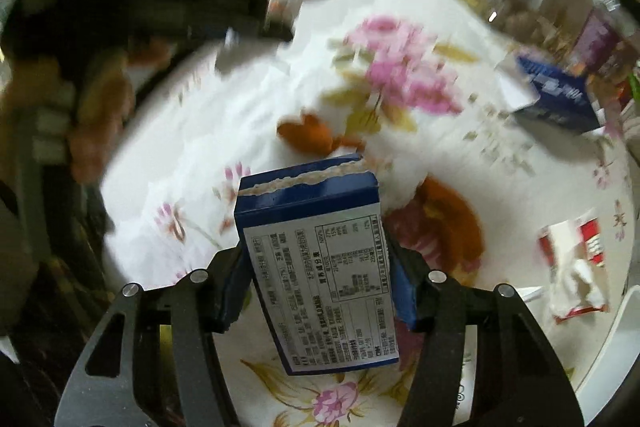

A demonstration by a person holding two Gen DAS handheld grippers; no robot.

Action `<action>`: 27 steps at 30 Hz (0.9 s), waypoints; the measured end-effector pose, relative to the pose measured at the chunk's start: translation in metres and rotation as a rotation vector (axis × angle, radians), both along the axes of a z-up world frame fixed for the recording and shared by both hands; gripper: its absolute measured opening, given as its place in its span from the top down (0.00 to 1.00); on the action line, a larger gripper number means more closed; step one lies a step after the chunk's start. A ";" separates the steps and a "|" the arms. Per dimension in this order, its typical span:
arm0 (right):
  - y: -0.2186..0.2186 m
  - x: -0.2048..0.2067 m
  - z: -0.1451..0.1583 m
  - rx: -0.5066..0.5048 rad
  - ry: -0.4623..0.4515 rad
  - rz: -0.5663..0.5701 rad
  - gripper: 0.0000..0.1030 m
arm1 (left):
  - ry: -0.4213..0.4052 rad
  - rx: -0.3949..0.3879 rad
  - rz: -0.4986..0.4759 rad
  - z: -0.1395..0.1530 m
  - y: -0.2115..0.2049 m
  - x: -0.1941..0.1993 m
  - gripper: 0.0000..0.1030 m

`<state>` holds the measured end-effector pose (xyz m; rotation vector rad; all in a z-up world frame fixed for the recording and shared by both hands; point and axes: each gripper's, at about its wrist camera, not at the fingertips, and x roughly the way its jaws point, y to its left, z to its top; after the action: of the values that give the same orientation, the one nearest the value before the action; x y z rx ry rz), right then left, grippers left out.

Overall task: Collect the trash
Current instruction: 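Grasp the white tissue bundle with the left tool while the right tool grasps the blue carton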

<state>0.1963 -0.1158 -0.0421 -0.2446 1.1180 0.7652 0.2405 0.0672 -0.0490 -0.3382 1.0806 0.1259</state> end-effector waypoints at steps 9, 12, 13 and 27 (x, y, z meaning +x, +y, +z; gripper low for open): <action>-0.031 0.014 0.042 0.141 -0.222 -0.188 0.45 | -0.130 0.100 0.074 0.032 -0.020 -0.023 0.73; -0.043 0.017 0.051 0.170 -0.266 -0.260 0.45 | -0.189 0.149 0.123 0.045 -0.026 -0.034 0.73; -0.048 0.017 0.055 0.171 -0.289 -0.283 0.45 | -0.208 0.164 0.135 0.050 -0.028 -0.038 0.73; -0.082 0.005 0.087 0.198 -0.491 -0.490 0.45 | -0.364 0.329 0.243 0.083 -0.077 -0.081 0.73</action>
<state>0.2009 -0.1982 0.0446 0.0165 0.5920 0.3431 0.1592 -0.0097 0.0341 -0.1839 0.6413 0.4370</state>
